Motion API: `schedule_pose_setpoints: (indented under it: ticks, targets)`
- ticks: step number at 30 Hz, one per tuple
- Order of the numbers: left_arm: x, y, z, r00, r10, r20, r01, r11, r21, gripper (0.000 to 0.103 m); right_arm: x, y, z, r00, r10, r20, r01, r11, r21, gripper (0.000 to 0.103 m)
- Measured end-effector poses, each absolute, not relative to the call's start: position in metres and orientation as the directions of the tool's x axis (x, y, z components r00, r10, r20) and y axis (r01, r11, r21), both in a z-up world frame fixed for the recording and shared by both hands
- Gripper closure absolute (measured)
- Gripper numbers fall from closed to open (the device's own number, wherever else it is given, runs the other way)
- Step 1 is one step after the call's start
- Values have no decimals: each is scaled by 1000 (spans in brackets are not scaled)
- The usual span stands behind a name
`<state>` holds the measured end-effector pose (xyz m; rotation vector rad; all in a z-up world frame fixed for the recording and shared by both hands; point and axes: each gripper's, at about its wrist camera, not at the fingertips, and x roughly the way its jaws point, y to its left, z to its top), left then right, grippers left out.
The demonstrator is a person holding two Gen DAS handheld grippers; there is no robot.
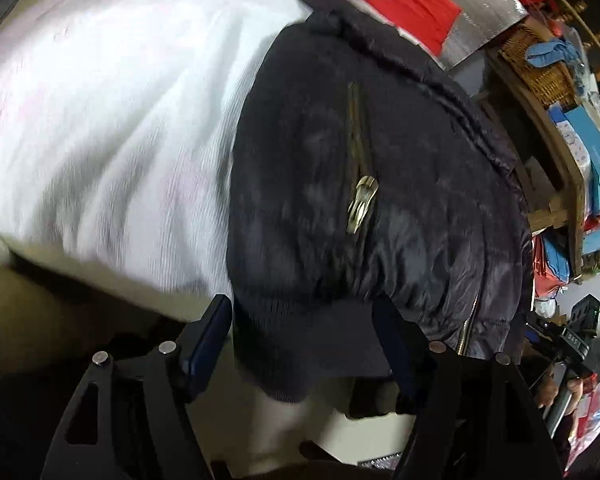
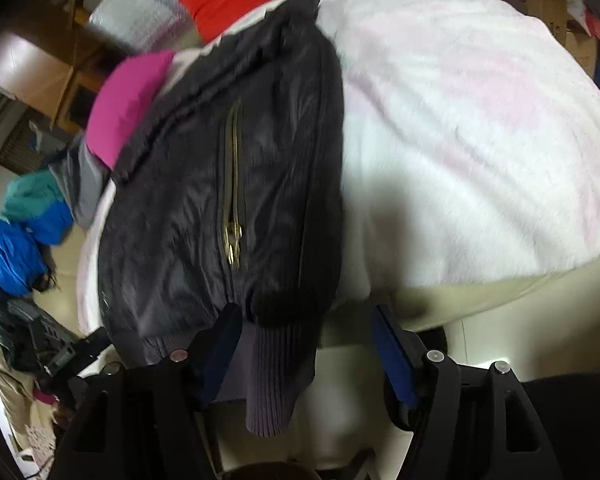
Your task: Fold large clothes
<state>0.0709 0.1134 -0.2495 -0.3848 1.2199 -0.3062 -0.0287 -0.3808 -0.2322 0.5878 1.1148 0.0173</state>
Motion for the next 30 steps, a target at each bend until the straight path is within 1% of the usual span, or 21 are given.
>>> schedule_pose_setpoints:
  ticks: [4,6,7,8,9,10,11,12,13,15,16,17,18,19,20,21,22,23,24,27,30]
  targets:
    - [71,109,-264,261,-412,-873,13,906,-423,30,-17,-370,-250,411,240,-879,300,875,380,33]
    - [71,108,-274,232,-427,-874,8,899,-437,30,-13,-362,-259,392,258,-883,296,873,387,33]
    - [71,107,-278,219,-431,-875,5,898,-441,30,-12,-357,-260,391,260,-883,285,878,385,46]
    - [72,106,-283,204,-429,-880,5,899,-437,31,-11,-351,-261,399,259,-880,263,887,380,69]
    - [72,105,-287,191,-424,-885,4,902,-431,36,-10,-345,-259,402,247,-882,247,898,364,72]
    - [72,104,-289,187,-423,-887,4,903,-430,52,-11,-339,-254,408,212,-888,232,917,325,77]
    - [72,103,-290,189,-424,-885,7,902,-431,60,-12,-335,-251,415,201,-887,217,925,311,84]
    - [72,102,-289,195,-431,-881,12,899,-437,66,-15,-332,-245,436,192,-879,197,933,301,84]
    - [72,102,-289,197,-438,-877,15,896,-444,67,-15,-331,-244,442,194,-876,192,933,304,84]
    - [72,105,-290,193,-440,-877,14,895,-446,67,-13,-334,-249,424,203,-883,211,926,314,81]
    - [73,107,-291,189,-440,-878,8,895,-447,63,-12,-336,-254,411,205,-888,227,921,317,78]
    - [75,107,-293,177,-440,-880,-3,894,-448,56,-11,-339,-259,394,213,-894,241,915,324,69]
    - [79,106,-295,165,-445,-880,-14,892,-453,41,-9,-340,-260,389,219,-895,240,914,328,67]
    - [85,105,-298,158,-453,-877,-21,887,-461,38,-8,-338,-260,392,217,-894,226,919,323,67]
    - [86,106,-299,159,-458,-875,-17,884,-466,39,-8,-336,-260,394,209,-895,212,927,310,68]
    - [87,105,-298,162,-461,-872,-8,883,-468,43,-8,-331,-259,395,189,-899,188,941,280,72]
    - [86,104,-296,173,-469,-866,10,880,-475,66,-9,-327,-256,401,176,-899,160,953,258,84]
    - [85,103,-292,177,-470,-864,23,880,-474,77,-10,-324,-251,407,169,-898,146,958,246,89]
    - [85,103,-288,182,-473,-862,37,880,-474,89,-12,-322,-242,421,165,-892,127,963,238,91]
    - [83,103,-266,195,-476,-857,83,879,-470,93,-18,-322,-204,484,192,-854,58,966,251,93]
    - [87,105,-225,219,-574,-789,145,819,-555,94,-17,-335,-160,571,242,-785,1,955,296,93]
